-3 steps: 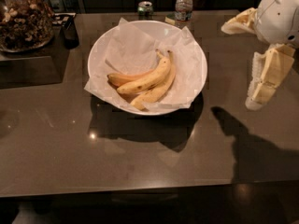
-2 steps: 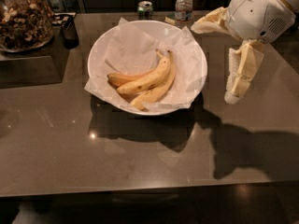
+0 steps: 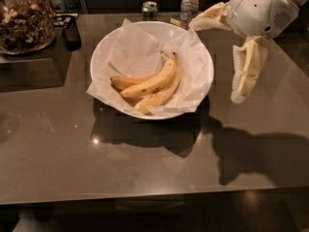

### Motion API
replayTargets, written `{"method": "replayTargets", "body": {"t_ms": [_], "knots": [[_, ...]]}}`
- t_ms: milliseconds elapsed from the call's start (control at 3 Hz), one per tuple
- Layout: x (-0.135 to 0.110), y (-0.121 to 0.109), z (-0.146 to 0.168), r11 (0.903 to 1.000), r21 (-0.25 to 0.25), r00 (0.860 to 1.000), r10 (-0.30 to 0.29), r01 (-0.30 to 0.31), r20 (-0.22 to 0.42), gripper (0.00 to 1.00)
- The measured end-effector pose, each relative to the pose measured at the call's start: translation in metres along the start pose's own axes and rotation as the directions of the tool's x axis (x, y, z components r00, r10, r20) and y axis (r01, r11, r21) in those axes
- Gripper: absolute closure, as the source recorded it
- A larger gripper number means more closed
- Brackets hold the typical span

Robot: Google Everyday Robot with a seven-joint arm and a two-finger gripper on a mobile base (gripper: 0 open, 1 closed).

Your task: Pick banana from white bowl

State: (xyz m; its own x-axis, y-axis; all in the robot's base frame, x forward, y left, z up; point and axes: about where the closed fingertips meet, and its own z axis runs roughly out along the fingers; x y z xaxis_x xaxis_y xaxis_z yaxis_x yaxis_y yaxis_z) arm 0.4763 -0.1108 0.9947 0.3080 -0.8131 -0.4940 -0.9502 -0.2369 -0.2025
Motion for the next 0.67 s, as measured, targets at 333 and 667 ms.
{"method": "replayTargets", "body": {"t_ms": [333, 667], "knots": [[-0.004, -0.019, 0.028, 0.9995, -0.019, 0.999, -0.025, 0.025, 0.035, 0.00], [-0.014, -0.042, 0.060, 0.9941, -0.067, 0.994, -0.080, 0.085, 0.081, 0.00]]}}
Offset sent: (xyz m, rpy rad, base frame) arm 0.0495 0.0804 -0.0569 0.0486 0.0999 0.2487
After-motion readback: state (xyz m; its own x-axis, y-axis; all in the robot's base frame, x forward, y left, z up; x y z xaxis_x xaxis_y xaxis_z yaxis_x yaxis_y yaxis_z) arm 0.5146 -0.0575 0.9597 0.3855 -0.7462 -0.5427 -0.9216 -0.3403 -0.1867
